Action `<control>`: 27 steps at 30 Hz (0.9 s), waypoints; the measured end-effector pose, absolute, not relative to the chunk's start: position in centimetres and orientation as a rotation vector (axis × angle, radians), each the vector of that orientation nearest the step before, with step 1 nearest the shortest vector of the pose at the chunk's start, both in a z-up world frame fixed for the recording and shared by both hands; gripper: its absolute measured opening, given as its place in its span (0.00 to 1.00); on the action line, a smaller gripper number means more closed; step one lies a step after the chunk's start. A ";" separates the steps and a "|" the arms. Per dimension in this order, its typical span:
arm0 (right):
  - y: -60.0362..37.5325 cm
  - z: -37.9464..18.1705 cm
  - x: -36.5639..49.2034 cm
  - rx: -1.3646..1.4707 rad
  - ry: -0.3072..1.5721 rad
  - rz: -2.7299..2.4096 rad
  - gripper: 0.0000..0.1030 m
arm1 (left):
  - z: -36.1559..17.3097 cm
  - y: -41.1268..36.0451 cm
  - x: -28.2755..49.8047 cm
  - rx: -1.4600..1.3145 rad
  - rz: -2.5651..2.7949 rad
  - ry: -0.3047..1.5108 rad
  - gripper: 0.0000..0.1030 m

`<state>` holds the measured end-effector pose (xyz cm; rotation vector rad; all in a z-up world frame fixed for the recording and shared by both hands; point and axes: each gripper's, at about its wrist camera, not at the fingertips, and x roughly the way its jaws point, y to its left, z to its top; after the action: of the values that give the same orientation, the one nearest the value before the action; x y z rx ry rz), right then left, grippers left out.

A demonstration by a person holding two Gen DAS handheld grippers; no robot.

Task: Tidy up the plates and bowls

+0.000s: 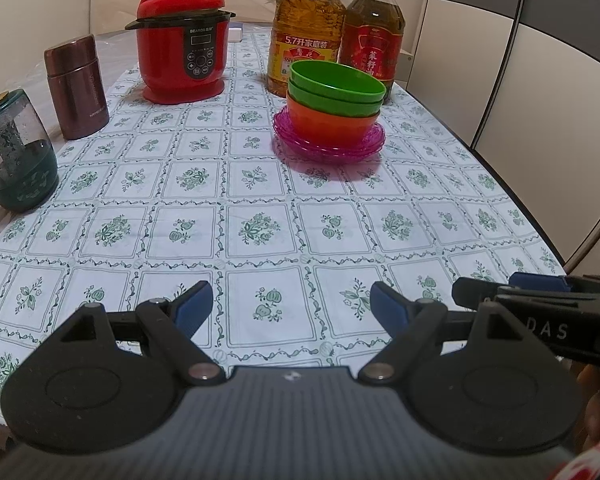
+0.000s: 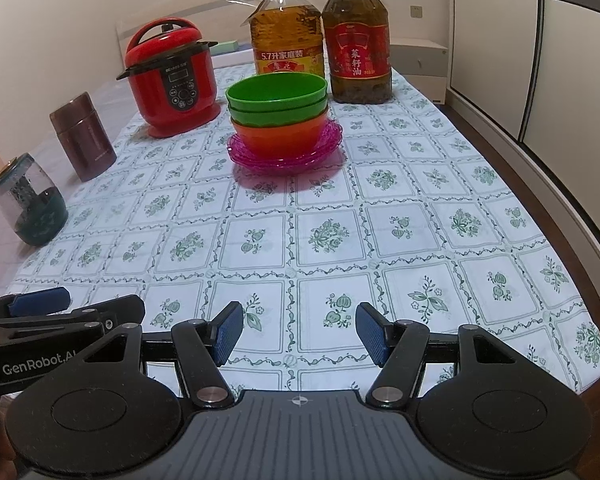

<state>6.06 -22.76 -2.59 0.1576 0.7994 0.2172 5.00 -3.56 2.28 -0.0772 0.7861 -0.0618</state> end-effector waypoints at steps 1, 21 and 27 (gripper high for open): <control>-22.7 -2.5 6.1 0.157 0.799 0.217 0.61 | 2.3 -3.5 5.1 -0.077 -0.062 0.786 0.82; -22.8 -2.4 6.3 0.155 0.798 0.216 0.61 | 2.3 -3.6 5.3 -0.071 -0.065 0.783 0.82; -22.8 -2.4 6.3 0.156 0.797 0.214 0.61 | 2.3 -3.6 5.3 -0.071 -0.064 0.781 0.82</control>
<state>6.28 -22.78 -2.42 0.1557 0.7966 0.2144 5.27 -3.62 2.27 -0.0711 0.7810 -0.0643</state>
